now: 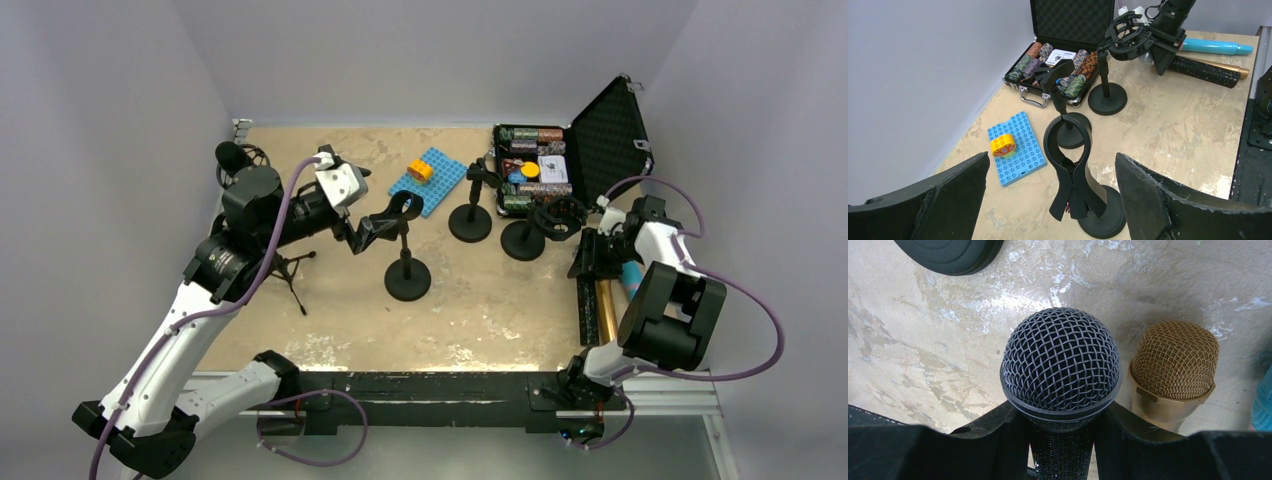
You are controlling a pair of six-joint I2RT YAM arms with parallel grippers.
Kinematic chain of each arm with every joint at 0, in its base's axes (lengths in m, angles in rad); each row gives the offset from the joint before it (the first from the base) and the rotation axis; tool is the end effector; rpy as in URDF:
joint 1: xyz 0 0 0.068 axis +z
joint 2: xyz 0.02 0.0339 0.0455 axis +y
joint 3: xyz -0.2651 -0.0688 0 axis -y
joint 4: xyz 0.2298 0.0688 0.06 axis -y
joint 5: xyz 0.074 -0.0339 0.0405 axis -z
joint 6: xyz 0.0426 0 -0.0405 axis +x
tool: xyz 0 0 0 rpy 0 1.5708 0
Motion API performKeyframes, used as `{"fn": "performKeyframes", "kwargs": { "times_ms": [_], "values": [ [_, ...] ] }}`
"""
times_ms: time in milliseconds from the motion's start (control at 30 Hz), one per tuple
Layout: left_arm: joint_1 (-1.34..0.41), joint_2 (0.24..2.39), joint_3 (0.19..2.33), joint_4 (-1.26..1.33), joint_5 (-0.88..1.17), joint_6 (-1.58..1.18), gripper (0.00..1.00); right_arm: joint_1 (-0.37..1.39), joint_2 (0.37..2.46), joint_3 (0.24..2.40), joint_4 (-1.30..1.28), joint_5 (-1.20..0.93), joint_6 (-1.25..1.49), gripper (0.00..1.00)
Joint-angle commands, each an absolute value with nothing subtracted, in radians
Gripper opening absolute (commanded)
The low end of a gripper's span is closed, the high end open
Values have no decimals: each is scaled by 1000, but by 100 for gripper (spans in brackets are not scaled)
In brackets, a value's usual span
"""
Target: Remove the microphone from the stand
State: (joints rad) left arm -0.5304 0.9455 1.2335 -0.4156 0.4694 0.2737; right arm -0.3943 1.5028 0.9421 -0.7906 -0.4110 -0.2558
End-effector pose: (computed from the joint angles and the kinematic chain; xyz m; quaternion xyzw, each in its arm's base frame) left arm 0.1448 -0.1073 0.4370 0.4271 0.6118 -0.2554 0.6148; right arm 0.2402 -0.0815 0.1963 0.0450 0.9723 0.1580 0.1664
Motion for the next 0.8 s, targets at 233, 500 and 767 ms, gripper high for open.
{"fn": "performKeyframes", "kwargs": {
  "times_ms": [233,500,767],
  "values": [
    [-526,949,1271,-412,490,290,99,-399,1509,966,-794,-385,-238,48],
    [-526,946,1258,-392,497,275,99,-399,1507,971,-809,-365,-241,56],
    [-526,947,1266,-442,521,294,98,-399,1384,1005,-896,-418,-231,56]
  ]
}}
